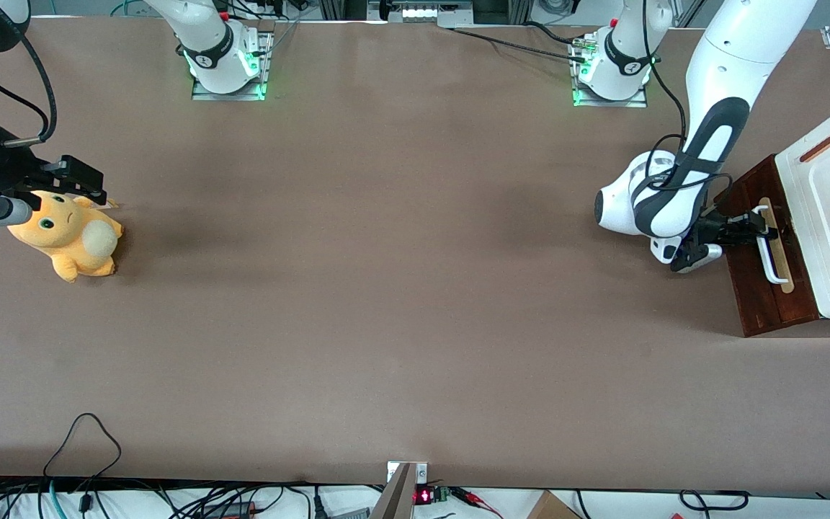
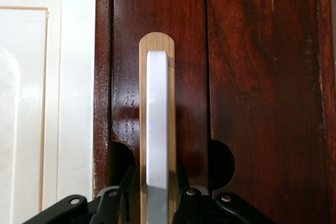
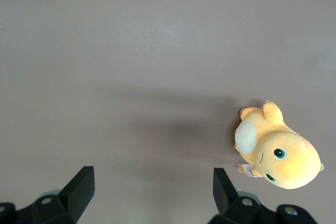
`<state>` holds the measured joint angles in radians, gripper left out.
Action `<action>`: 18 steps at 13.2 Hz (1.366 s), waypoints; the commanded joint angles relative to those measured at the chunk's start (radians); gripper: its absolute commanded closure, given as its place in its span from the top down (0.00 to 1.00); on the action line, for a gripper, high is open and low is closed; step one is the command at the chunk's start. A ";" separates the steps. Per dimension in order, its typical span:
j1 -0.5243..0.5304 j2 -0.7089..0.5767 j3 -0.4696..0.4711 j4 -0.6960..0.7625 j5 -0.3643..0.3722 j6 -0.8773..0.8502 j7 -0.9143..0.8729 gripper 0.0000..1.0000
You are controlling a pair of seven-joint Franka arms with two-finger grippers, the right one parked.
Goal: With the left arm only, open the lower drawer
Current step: 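Close the left gripper around the white bar handle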
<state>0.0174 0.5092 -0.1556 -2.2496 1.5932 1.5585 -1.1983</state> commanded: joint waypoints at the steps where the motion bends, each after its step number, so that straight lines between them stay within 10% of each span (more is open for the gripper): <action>1: 0.003 0.011 0.004 0.007 0.027 -0.002 -0.014 0.35; 14: 0.003 0.018 0.016 0.018 0.028 0.008 -0.015 0.28; 18: 0.003 0.018 0.017 0.018 0.028 0.008 -0.015 0.10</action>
<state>0.0156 0.5186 -0.1523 -2.2425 1.5957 1.5559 -1.2029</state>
